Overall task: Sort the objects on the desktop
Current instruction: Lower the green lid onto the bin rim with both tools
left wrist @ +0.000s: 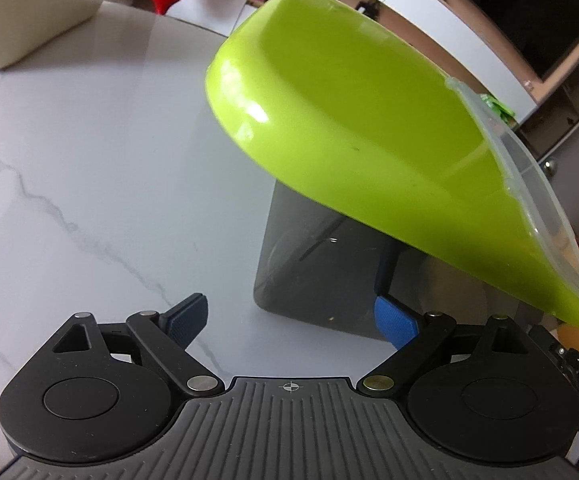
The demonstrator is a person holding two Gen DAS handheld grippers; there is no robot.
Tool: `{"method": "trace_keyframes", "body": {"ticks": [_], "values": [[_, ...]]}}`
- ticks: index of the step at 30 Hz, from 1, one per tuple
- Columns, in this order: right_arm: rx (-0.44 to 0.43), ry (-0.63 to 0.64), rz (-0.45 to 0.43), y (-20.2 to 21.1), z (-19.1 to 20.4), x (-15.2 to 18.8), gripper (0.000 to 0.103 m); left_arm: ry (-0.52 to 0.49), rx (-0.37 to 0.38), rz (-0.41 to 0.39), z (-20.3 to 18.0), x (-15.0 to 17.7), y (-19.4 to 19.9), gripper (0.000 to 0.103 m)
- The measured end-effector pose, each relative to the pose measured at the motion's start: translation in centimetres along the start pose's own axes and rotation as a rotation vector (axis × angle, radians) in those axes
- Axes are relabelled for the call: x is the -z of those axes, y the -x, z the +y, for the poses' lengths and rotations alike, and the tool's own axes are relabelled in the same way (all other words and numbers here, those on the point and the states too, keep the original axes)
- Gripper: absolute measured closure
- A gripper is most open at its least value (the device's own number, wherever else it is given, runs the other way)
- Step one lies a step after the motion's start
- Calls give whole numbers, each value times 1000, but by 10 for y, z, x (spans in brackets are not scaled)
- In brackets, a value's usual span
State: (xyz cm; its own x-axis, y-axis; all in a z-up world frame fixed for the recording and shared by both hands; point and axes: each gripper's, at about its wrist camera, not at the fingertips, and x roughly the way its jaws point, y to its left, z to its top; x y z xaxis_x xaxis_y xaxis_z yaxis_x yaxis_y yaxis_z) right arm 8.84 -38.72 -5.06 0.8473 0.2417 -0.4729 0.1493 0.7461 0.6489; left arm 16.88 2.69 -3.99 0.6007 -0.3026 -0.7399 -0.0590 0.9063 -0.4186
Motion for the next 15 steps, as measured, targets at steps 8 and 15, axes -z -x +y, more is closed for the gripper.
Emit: {"method": "trace_keyframes", "body": {"ticks": [8, 15], "values": [[34, -27, -3, 2, -13, 2, 44, -164, -75, -78, -35, 18, 24, 9], [-52, -95, -183, 62, -31, 5, 26, -240, -74, -113, -53, 22, 53, 8]]}}
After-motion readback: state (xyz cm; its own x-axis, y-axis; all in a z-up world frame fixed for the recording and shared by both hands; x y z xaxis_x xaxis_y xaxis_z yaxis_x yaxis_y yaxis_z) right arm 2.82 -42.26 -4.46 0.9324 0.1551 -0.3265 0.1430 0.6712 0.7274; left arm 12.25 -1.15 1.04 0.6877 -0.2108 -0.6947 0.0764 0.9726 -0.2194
